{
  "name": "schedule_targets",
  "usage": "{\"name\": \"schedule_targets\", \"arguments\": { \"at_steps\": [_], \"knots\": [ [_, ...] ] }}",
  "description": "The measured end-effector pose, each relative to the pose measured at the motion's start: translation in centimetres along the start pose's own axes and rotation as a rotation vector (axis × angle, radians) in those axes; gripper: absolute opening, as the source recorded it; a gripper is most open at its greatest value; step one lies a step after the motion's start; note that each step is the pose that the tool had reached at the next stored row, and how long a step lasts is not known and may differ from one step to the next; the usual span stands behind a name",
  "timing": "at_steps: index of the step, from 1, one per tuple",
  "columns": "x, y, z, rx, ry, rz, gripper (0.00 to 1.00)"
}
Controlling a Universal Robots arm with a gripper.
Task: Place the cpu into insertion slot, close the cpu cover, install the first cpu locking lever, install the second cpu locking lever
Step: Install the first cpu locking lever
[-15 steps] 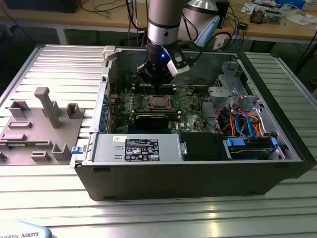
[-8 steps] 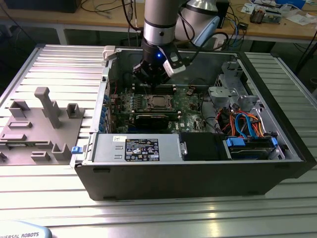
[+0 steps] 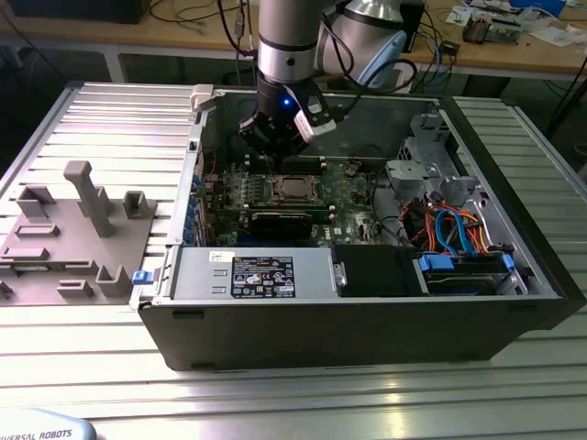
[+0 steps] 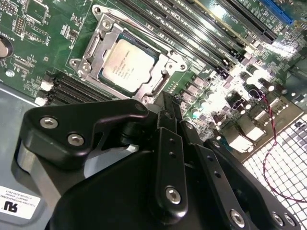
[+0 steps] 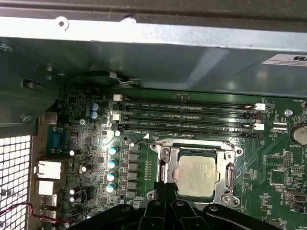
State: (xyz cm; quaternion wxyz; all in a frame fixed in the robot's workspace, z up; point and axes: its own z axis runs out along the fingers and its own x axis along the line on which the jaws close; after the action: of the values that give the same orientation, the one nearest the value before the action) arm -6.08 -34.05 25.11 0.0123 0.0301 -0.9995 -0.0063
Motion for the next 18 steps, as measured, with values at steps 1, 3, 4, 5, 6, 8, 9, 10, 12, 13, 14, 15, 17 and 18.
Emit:
{"name": "schedule_targets", "arguments": {
  "at_steps": [1,3,4,5,6,8,9,10,12,13,14,15,17,18],
  "knots": [
    [0.01,0.0,-0.08,-0.0001,-0.0005,0.0,0.11],
    [0.02,0.01,-0.33,0.0,-0.001,0.0,0.11],
    [0.04,0.01,-0.46,0.0001,-0.0013,0.0,0.11],
    [0.06,0.02,-0.75,0.0,-0.0023,0.0,0.11],
    [0.1,0.02,-1.01,0.0001,-0.003,0.0,0.11],
    [0.18,0.03,-1.14,-0.0003,-0.0039,0.0,0.11],
    [0.34,0.04,-1.15,-0.0011,-0.0046,0.0,0.11],
    [0.51,0.05,-1.15,-0.0019,-0.0053,0.0,0.11],
    [0.93,0.07,-1.14,-0.004,-0.0066,0.0,0.11],
    [1.2,0.09,-1.14,-0.0053,-0.0073,0.0,0.11],
    [1.41,0.1,-1.13,-0.0067,-0.0078,0.0,0.11],
    [1.62,0.11,-1.12,-0.0079,-0.0083,0.0,0.11],
    [2.31,0.16,-1.11,-0.0117,-0.0095,0.0,0.11],
    [2.65,0.18,-1.1,-0.0143,-0.0101,0.0,0.11]
  ]
}}
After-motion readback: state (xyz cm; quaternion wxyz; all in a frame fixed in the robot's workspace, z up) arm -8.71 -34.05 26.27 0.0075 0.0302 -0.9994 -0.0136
